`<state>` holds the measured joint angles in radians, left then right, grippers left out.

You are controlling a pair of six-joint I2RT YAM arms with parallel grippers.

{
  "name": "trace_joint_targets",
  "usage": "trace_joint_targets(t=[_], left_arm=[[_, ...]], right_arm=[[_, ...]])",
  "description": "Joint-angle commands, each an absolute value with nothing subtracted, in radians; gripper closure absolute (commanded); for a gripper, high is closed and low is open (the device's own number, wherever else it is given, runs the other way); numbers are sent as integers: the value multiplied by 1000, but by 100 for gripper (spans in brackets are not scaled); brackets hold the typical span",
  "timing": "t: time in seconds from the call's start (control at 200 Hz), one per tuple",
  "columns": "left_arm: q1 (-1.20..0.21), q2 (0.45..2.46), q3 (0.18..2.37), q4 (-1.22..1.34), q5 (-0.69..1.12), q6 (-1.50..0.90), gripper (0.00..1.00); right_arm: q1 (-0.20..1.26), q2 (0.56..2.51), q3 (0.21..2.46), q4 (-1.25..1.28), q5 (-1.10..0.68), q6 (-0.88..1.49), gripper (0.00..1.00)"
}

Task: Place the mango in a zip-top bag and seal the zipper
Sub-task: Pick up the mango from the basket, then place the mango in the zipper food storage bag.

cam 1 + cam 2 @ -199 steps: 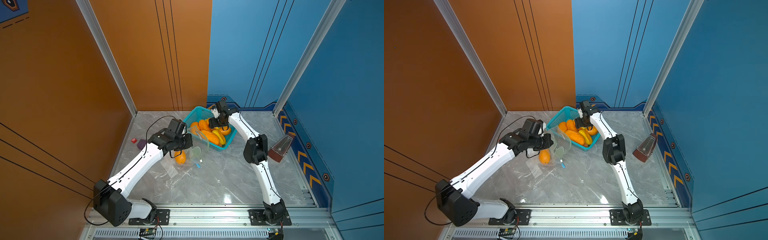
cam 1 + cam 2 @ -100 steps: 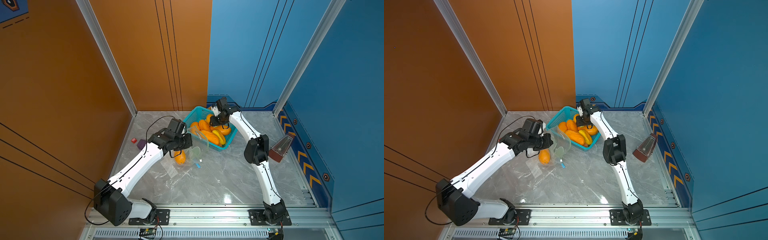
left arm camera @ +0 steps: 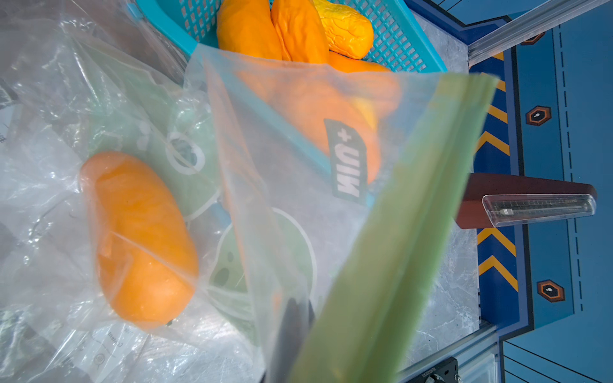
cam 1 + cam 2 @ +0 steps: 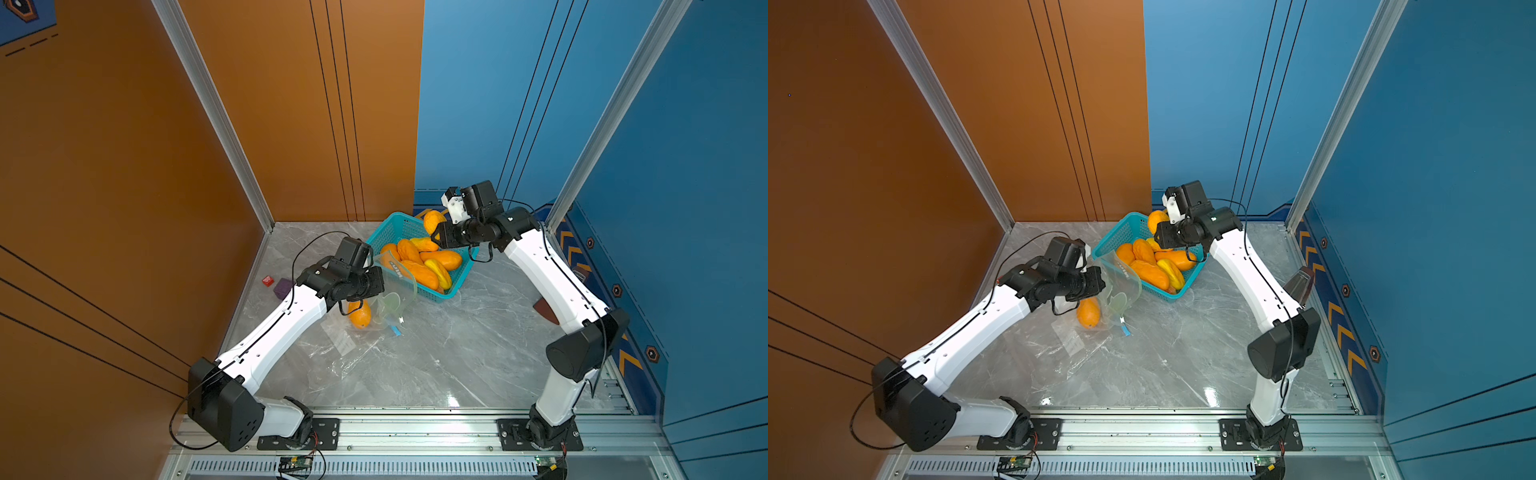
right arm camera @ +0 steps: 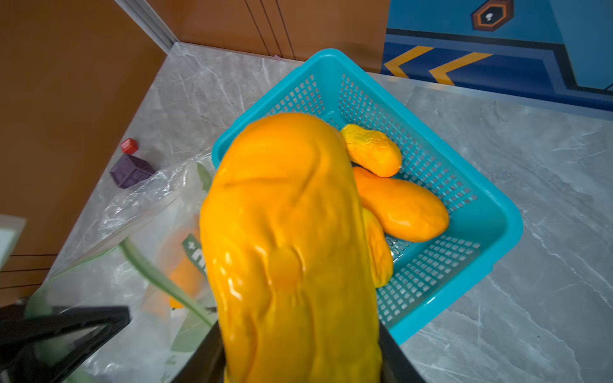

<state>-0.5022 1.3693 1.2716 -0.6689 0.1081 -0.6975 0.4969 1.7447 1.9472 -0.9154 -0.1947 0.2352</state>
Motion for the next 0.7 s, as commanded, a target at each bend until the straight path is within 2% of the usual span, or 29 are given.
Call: trace_joint_targets(t=[0.0,0.275,0.5,0.696], left_arm=[[-493,1378,1299,-670,79,-683,100],[-490,1394,1321,-671,91,-670,100],[-489,1397,1322,-670,97,-668,100],[-497,1394,1326,-670,103,-667,100]], right_arm=[[528,1687,1840,-893,-250,306,72],[678,1594,1690,-851,-215,366,72],[773,1649,1684,-837,-198,387,72],[798,1739,1723,-836,-193,393,72]])
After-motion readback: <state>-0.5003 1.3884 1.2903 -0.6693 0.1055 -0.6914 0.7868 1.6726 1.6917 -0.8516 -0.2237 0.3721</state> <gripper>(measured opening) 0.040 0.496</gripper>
